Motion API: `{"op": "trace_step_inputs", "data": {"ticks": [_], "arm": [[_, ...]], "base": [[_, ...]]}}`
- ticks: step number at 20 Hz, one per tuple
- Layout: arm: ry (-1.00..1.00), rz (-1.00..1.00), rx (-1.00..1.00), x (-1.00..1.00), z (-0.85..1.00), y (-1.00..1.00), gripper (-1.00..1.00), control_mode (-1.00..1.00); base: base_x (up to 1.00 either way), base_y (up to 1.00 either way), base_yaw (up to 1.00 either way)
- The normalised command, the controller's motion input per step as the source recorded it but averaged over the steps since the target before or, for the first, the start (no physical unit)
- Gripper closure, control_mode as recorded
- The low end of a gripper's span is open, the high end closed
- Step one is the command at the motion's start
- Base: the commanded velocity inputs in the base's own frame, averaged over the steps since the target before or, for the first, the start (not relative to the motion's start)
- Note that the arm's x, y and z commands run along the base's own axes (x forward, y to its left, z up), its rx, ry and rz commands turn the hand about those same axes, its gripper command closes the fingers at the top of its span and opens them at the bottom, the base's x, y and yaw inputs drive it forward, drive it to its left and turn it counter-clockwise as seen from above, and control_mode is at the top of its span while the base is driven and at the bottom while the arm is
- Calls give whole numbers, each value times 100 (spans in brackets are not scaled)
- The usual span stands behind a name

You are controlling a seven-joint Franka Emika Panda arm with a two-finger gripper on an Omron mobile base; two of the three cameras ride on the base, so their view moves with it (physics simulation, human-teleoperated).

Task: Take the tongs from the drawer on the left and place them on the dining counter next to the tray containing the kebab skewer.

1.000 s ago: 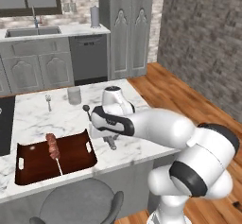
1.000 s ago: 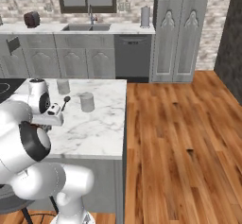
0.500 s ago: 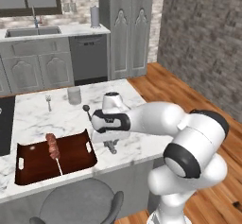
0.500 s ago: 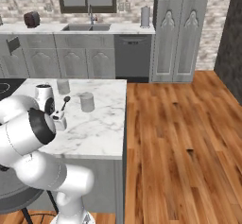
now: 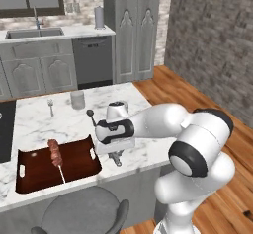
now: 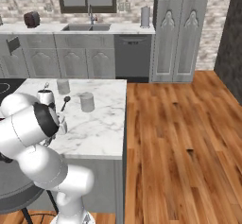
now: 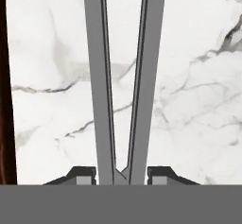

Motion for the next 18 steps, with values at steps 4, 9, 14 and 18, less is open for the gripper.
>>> {"op": "trace_step_inputs", "data": {"ticks": [4, 9, 14, 18], "arm": [[0, 0, 0, 0, 0, 0, 100, -100], [0, 0, 0, 0, 0, 0, -100, -100], [0, 0, 0, 0, 0, 0, -100, -100], [-1, 0, 0, -4, 7, 0, -100, -100]], "base": [[0, 0, 0], [0, 0, 0], [0, 0, 0], [0, 0, 0]]}}
